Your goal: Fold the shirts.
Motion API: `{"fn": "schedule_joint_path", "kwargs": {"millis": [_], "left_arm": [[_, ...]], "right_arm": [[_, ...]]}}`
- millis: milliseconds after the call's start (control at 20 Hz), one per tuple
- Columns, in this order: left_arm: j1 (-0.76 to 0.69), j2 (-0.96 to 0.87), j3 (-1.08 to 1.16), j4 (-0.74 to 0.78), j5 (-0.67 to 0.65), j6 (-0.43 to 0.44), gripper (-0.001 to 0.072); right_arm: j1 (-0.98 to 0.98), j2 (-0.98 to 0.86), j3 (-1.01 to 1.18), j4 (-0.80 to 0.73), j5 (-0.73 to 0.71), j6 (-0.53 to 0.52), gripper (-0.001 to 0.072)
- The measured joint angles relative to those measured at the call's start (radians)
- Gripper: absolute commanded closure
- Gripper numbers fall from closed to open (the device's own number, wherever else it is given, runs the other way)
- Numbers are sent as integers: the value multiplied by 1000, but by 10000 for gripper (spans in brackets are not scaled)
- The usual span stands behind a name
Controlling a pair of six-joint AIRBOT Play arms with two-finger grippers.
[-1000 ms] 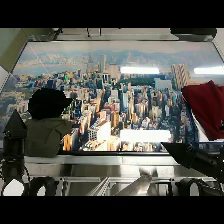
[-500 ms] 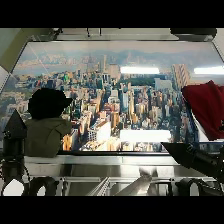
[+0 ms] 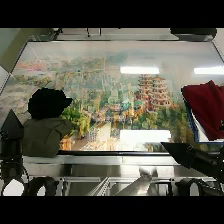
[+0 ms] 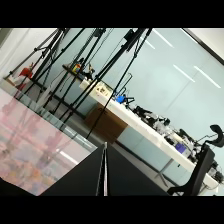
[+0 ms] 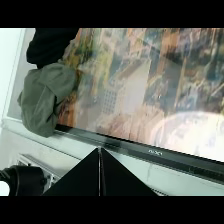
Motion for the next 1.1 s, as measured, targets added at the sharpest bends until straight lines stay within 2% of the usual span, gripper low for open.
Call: {"fn": "schedule_joint_path", "kwargs": {"millis": [200, 350, 450, 550, 700, 750, 800, 1100], "left_arm": [[0, 0, 0, 0, 11, -2, 695], [0, 0, 11, 0, -16, -44, 695], [0, -8, 55, 29, -132, -52, 695], [0, -51, 128, 91, -277, -52, 694], [1, -190, 305, 189, -513, -51, 694], [1, -246, 370, 212, -587, -51, 695], [1, -309, 443, 236, -663, -51, 695], [3, -612, 806, 362, -1025, -51, 705]], "right_arm": [[0, 0, 0, 9, -21, 0, 694], [0, 0, 0, 67, -29, 0, 693], [0, 0, 0, 134, -43, 0, 683], [0, -8, 0, 187, -65, 0, 548], [0, -52, 0, 235, -117, -40, 559], [0, -79, 4, 256, -140, -67, 598], [0, -108, 13, 275, -158, -101, 693], [0, -356, 192, 298, -209, -322, 694]]}}
